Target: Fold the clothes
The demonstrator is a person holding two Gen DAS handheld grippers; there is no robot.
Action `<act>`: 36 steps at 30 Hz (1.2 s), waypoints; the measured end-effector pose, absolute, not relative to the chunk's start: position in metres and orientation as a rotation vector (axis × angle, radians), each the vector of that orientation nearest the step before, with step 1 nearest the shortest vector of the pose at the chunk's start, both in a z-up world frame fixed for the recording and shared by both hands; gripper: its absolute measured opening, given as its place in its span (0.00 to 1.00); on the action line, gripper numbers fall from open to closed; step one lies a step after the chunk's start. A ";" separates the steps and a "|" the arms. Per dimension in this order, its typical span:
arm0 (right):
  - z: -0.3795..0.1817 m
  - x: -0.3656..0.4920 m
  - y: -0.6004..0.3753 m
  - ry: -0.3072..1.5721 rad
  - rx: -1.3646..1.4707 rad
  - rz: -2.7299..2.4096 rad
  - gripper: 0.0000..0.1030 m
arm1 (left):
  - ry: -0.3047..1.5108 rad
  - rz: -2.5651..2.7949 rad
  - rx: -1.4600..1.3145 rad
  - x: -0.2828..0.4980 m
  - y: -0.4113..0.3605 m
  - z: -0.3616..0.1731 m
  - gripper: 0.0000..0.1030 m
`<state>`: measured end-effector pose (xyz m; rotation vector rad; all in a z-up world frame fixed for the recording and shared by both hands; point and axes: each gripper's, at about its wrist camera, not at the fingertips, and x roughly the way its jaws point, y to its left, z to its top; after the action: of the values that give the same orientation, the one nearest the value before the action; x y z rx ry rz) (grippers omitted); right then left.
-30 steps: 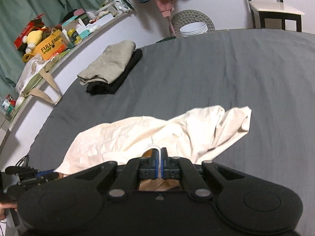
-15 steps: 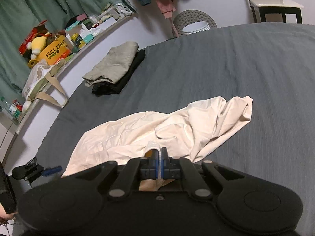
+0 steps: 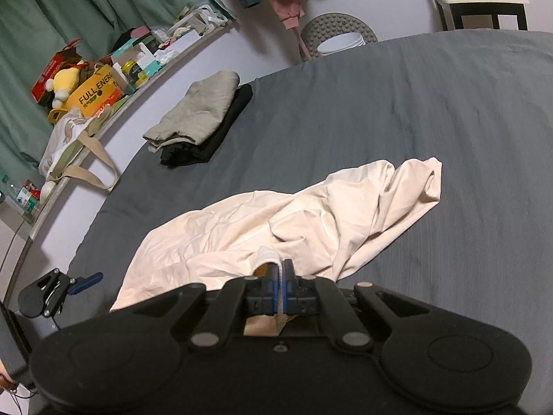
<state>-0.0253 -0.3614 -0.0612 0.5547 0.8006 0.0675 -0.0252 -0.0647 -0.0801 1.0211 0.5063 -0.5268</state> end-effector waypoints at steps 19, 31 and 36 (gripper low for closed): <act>-0.065 -0.025 -0.358 0.815 0.565 0.061 0.03 | 0.508 -0.513 1.156 -0.031 -0.074 -0.092 0.11; -0.066 -0.026 -0.358 0.817 0.565 0.056 0.04 | 0.544 -0.527 1.186 -0.030 -0.077 -0.099 0.10; -0.066 -0.025 -0.358 0.818 0.566 0.057 0.04 | 0.556 -0.537 1.140 -0.028 -0.076 -0.095 0.06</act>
<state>-0.0254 -0.3583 -0.0662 0.5656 0.8180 0.0566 -0.0283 -0.0758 -0.0953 1.1404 0.5561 -0.5368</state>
